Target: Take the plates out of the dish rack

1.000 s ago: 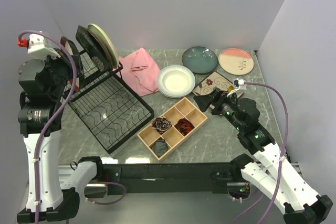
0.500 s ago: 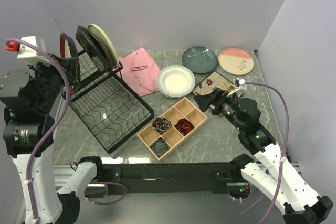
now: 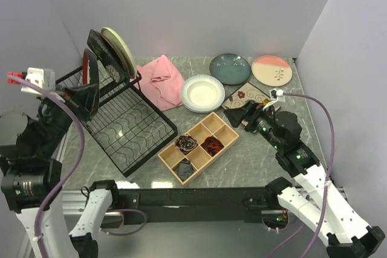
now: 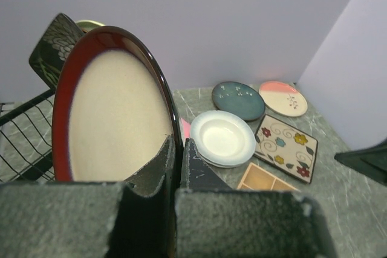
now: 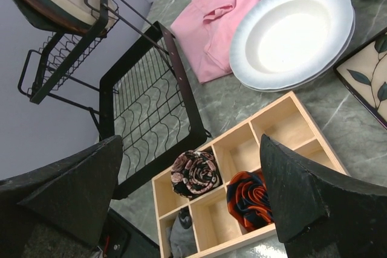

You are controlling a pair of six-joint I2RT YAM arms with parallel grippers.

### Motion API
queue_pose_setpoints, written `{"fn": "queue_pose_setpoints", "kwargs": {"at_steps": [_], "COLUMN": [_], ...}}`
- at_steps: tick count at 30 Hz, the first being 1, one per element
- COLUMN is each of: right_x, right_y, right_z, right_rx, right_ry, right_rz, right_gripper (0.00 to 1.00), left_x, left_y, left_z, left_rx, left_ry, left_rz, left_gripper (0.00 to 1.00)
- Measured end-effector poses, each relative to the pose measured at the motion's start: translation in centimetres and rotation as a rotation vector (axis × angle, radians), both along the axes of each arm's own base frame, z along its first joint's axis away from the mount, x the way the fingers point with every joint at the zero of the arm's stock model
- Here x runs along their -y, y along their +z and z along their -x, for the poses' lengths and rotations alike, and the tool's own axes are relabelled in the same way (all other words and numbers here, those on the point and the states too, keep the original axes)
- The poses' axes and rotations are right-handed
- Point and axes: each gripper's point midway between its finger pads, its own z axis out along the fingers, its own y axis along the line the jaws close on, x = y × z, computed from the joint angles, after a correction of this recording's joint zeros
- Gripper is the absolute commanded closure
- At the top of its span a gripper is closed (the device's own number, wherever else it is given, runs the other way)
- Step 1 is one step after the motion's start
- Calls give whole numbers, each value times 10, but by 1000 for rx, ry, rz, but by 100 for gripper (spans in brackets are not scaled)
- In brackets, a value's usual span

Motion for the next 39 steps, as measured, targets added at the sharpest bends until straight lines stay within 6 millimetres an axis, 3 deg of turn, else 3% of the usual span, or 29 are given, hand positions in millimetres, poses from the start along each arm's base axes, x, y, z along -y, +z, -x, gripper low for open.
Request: {"fn": "queue_pose_setpoints", "kwargs": {"at_steps": [8, 16, 22, 32, 39], "right_x": [-5, -3, -3, -8, -9], "right_y": [19, 19, 17, 30, 35], "right_z": [-1, 1, 1, -7, -10], "right_rx": [8, 4, -3, -5, -2], "right_ry": [23, 22, 21, 24, 22], "right_rz": [-8, -3, 2, 3, 2], "right_gripper": [0, 0, 0, 0, 0], "left_x": [12, 20, 24, 35, 37], "left_y": [-15, -14, 14, 27, 53], "left_z": [15, 13, 1, 7, -10], "left_rx": [-12, -31, -7, 22, 40], "left_ry": [-68, -124, -166, -248, -296], "left_rz": [7, 27, 35, 66, 87], "left_gripper": [99, 99, 99, 99, 99]}}
